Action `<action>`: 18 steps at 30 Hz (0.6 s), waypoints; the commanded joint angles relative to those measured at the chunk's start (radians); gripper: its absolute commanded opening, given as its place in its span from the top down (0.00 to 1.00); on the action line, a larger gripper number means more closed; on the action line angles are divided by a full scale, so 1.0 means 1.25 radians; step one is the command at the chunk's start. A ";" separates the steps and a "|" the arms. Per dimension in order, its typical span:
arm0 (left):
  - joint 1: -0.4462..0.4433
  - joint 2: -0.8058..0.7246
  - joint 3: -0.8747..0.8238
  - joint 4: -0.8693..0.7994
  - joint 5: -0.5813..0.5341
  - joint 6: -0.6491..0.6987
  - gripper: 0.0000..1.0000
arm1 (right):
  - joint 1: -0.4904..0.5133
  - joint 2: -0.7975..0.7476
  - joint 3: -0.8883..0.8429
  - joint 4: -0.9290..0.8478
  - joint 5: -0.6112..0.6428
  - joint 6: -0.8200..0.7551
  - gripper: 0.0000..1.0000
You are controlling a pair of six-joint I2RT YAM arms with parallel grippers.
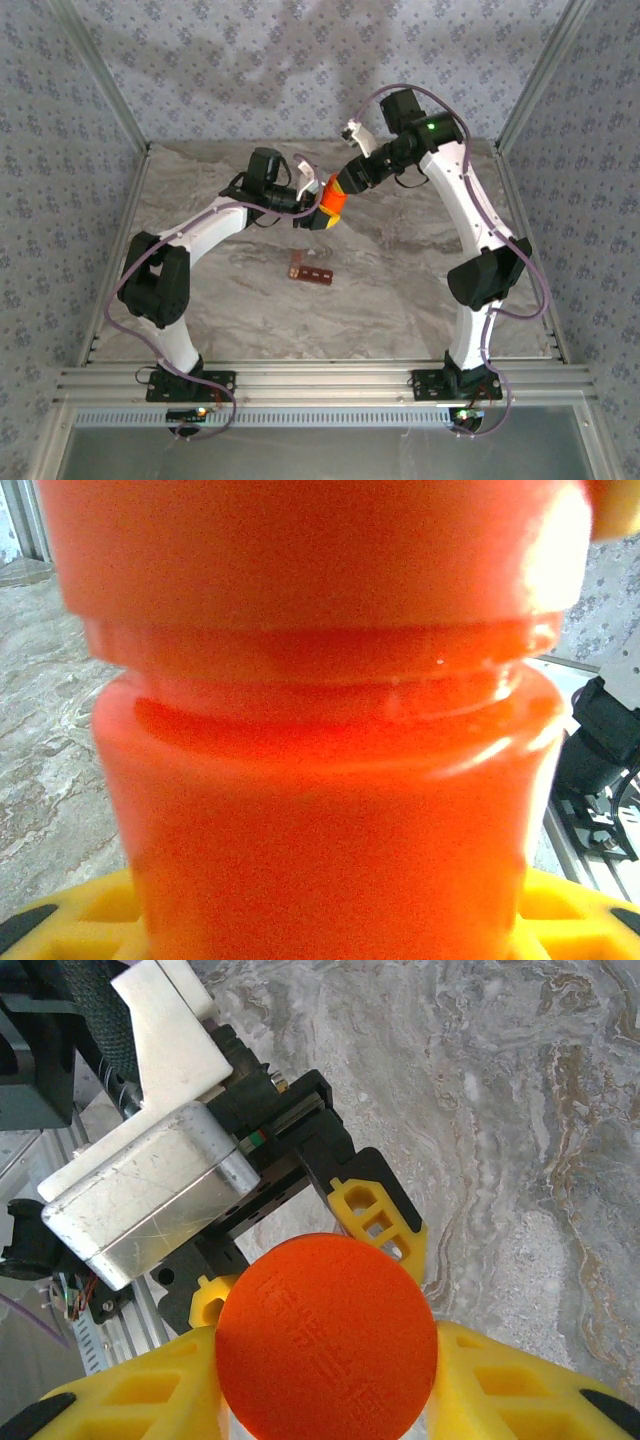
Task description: Sort the pills into containers
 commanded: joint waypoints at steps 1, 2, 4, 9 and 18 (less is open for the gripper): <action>-0.003 -0.012 0.019 0.053 0.015 -0.002 1.00 | 0.017 0.015 -0.032 0.024 0.057 0.060 0.58; -0.003 -0.014 0.015 0.070 0.004 -0.009 1.00 | 0.022 0.013 -0.050 0.037 0.071 0.087 0.59; -0.005 -0.020 0.004 0.105 -0.020 -0.022 1.00 | 0.028 0.008 -0.089 0.068 0.079 0.119 0.62; -0.009 -0.044 -0.035 0.176 -0.068 -0.039 1.00 | 0.040 -0.024 -0.213 0.191 0.097 0.287 0.65; -0.017 -0.045 -0.052 0.189 -0.072 -0.040 1.00 | 0.044 -0.041 -0.284 0.280 0.105 0.445 0.65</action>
